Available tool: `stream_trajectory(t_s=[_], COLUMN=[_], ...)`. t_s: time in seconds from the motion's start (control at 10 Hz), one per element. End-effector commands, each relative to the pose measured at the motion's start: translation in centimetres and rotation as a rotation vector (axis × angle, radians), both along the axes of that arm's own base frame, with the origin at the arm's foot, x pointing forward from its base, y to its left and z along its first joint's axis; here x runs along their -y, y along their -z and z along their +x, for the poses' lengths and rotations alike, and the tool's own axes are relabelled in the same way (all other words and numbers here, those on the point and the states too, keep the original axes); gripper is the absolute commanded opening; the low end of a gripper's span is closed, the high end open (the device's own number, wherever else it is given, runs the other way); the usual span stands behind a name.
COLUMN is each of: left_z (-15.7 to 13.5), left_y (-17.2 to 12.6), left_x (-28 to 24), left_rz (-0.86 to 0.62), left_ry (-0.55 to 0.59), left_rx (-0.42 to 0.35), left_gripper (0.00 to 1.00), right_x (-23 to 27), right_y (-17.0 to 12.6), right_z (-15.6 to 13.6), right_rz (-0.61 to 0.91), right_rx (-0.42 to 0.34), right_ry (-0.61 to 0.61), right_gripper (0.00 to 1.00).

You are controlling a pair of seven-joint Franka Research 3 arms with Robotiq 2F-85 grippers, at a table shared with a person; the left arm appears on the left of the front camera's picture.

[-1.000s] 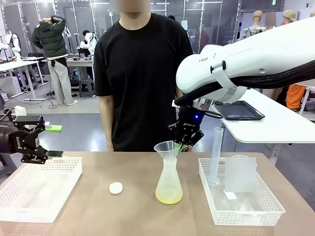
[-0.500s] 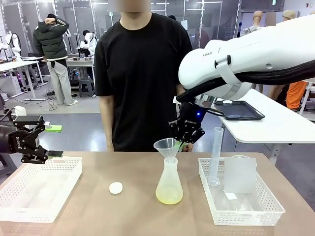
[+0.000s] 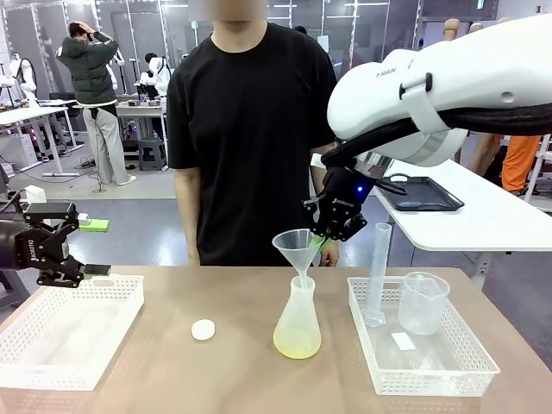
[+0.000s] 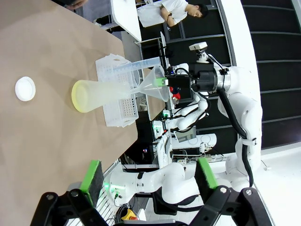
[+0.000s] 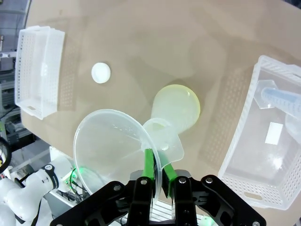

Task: Prepare the solutions needed for the experiment.
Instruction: Once the solution is in the Big flask , pick up the Plastic Funnel and place it back into the right Organizing basket.

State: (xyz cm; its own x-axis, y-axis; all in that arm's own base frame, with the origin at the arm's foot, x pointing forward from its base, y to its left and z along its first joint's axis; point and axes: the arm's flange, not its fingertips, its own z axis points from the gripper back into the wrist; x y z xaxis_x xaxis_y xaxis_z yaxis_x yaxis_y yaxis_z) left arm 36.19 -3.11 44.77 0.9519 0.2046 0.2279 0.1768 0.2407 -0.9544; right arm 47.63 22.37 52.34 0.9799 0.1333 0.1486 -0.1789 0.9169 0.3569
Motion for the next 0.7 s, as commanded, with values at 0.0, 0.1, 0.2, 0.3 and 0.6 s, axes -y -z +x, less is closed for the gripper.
stream_trajectory(t_s=[0.0, 0.1, 0.2, 0.3, 0.6], left_z=[0.0, 0.0, 0.0, 0.0, 0.0], left_y=[-0.2, -0.2, -0.2, -0.2, -0.2], left_x=[0.3, 0.3, 0.3, 0.3, 0.3], left_rz=[-0.033, -0.033, -0.033, -0.033, -0.033], left_ry=[-0.007, -0.007, -0.007, -0.007, -0.007], left_rx=[0.006, 0.006, 0.006, 0.006, 0.006], left_gripper=[1.0, 1.0, 1.0, 1.0, 1.0], right_x=[1.2, 1.3, 1.3, 1.1, 1.5], right_y=[-0.2, -0.4, -0.6, -0.7, -1.5], right_z=[-1.2, -1.2, -1.1, -1.2, -1.9], right_rz=[0.066, 0.079, 0.11, 0.135, 0.152], right_rx=[0.062, 0.09, 0.125, 0.155, 0.199], right_ry=[-0.026, -0.021, -0.017, -0.027, -0.021], right_gripper=[0.0, 0.0, 0.0, 0.0, 0.0])
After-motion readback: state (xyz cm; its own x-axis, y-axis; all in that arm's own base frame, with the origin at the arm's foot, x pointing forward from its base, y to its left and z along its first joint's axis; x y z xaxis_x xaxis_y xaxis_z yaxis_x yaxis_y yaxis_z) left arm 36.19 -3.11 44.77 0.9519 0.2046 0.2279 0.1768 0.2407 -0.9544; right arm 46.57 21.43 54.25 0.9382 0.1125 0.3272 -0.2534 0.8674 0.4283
